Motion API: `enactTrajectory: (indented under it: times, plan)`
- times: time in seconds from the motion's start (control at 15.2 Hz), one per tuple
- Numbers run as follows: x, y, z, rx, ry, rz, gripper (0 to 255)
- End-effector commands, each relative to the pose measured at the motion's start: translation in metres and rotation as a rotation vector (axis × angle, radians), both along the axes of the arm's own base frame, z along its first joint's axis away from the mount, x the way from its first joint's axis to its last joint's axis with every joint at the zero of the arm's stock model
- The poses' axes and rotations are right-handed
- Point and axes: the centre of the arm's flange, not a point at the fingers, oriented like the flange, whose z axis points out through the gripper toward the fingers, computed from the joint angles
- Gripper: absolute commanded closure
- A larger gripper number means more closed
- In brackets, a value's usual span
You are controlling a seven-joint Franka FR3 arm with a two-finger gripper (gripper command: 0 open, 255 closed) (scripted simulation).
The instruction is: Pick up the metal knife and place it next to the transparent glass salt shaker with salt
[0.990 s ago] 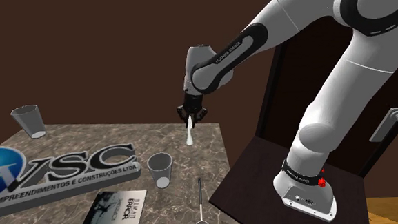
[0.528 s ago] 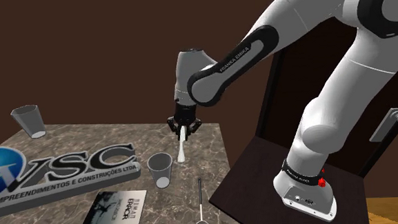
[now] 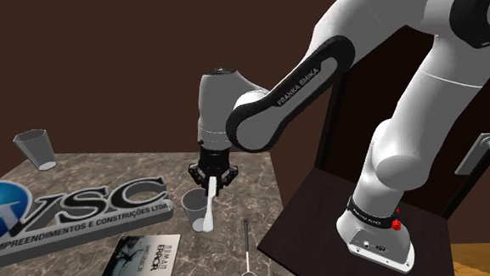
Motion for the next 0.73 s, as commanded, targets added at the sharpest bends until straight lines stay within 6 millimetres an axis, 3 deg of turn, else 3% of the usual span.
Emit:
enactTrajectory:
  times: [0.0, 0.66]
  plan:
    - [-0.01, 0.026, 0.0, 0.0, 0.0, -0.002, 255]
    - [-0.055, 0.15, 0.001, 0.0, 0.0, -0.002, 255]
